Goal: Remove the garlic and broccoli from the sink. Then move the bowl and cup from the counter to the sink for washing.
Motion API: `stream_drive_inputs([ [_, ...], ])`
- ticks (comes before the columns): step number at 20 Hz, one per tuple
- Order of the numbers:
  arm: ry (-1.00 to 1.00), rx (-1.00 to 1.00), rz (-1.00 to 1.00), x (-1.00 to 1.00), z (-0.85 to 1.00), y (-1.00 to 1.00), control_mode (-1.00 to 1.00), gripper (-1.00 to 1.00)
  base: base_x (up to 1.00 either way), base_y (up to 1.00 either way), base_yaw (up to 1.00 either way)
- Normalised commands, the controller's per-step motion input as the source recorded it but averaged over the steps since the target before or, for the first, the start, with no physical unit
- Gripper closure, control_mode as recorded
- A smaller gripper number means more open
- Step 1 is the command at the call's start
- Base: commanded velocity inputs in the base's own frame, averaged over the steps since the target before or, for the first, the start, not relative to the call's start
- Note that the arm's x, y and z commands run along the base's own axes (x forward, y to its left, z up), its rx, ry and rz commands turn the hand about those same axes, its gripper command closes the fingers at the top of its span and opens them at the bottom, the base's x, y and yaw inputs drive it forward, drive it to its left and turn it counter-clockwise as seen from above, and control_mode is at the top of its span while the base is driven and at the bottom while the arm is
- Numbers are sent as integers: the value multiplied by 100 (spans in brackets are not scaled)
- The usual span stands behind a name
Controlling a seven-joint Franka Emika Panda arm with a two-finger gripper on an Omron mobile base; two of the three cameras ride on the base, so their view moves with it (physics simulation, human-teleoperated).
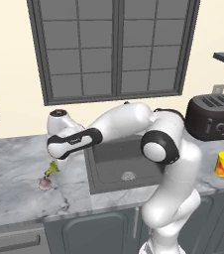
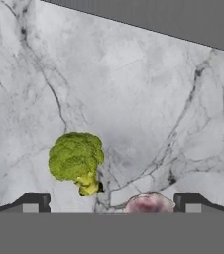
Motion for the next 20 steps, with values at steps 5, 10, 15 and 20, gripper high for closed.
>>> stream_drive_inputs([
  [5,-3,0,0,-29,31,-16,-100,-100,0,0,0],
  [10,-3,0,0,-29,32,-25,-100,-100,0,0,0],
  [15,-3,1,5,-30,29,-28,-100,-100,0,0,0],
  [20,-1,0,11,-30,24,-27,-100,-100,0,0,0],
])
